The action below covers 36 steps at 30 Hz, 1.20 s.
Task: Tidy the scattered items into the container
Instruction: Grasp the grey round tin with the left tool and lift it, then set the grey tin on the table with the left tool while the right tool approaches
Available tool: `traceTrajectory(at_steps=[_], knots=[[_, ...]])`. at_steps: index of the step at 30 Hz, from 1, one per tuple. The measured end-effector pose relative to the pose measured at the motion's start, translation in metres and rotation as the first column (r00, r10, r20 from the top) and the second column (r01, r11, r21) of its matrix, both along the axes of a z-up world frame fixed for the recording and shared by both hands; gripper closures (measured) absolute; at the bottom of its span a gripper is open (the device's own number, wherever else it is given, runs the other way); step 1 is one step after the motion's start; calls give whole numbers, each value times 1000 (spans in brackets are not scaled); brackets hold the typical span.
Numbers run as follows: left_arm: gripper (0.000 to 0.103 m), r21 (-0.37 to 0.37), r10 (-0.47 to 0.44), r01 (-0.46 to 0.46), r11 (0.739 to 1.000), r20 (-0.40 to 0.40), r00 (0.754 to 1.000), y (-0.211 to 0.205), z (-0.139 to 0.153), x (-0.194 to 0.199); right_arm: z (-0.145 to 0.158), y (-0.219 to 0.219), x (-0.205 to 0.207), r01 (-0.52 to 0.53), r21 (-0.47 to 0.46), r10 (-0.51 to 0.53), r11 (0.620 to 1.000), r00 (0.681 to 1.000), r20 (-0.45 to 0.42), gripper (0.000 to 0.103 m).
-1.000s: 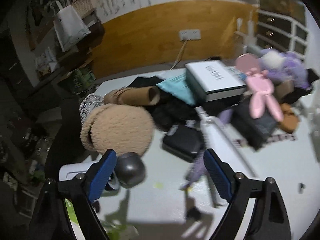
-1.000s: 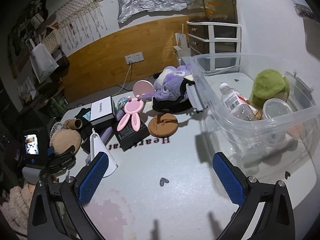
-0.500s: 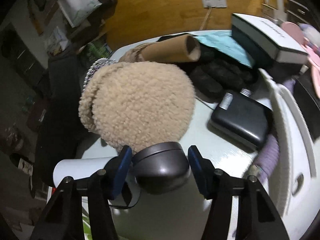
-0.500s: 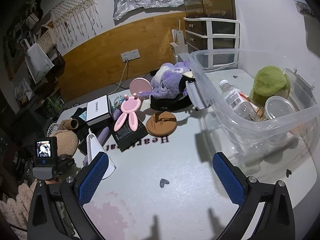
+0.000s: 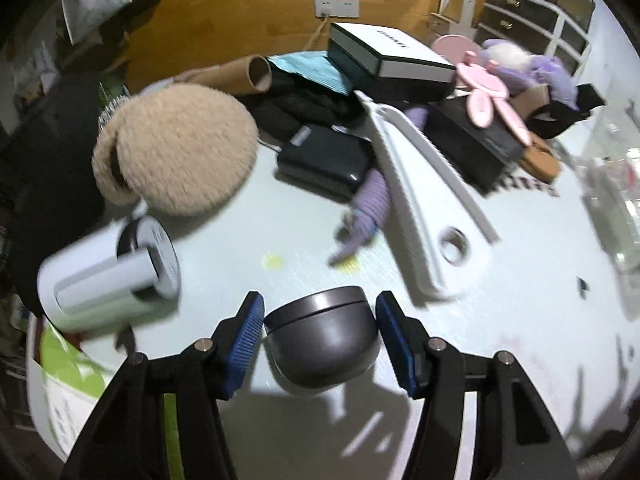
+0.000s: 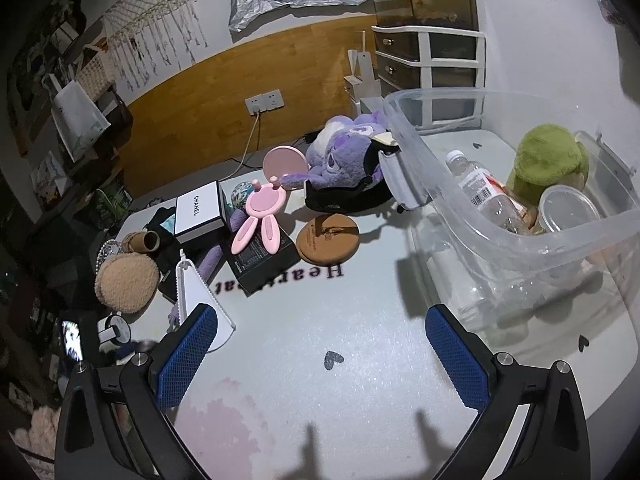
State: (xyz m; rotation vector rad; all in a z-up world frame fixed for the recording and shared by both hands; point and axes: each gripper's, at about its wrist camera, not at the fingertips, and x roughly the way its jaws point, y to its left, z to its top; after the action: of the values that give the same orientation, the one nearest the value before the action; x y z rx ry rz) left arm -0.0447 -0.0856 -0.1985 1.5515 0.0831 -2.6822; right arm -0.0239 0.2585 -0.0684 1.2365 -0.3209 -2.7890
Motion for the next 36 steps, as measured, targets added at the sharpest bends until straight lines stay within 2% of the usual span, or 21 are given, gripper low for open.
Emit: traceTrajectory(at_steps=[4, 6, 8, 11, 14, 18, 24, 30, 36], knots=[[45, 118, -21, 18, 993, 23, 1000, 1, -2, 12, -2, 3, -1, 4, -17, -4, 1000, 1000, 10, 0], [45, 152, -28, 26, 988, 10, 1000, 0, 4, 18, -1, 2, 0, -3, -16, 3, 1000, 1000, 9, 0], [31, 171, -27, 28, 985, -11, 1000, -2, 12, 23, -1, 1, 1, -11, -15, 11, 1000, 1000, 8, 0], [29, 177, -12, 21, 984, -53, 999, -8, 27, 28, -2, 0, 2, -21, -17, 21, 1000, 1000, 12, 0], [29, 92, 30, -24, 995, -61, 998, -15, 36, 25, -3, 0, 4, -28, -22, 29, 999, 999, 19, 0], [29, -41, 49, -49, 998, 7, 999, -17, 27, 10, -7, 4, 5, -20, -32, 21, 999, 999, 39, 0], [30, -48, -45, 47, 998, 39, 998, 11, 11, 3, -14, 12, 9, 5, -52, -1, 999, 997, 74, 0], [30, -50, -141, 145, 988, 69, 988, 40, -5, -3, -16, 21, 15, 31, -50, -26, 998, 996, 89, 0], [30, -29, -229, 232, 972, 92, 969, 71, -17, -5, -33, 39, 11, 35, -81, -21, 996, 985, 173, 0]])
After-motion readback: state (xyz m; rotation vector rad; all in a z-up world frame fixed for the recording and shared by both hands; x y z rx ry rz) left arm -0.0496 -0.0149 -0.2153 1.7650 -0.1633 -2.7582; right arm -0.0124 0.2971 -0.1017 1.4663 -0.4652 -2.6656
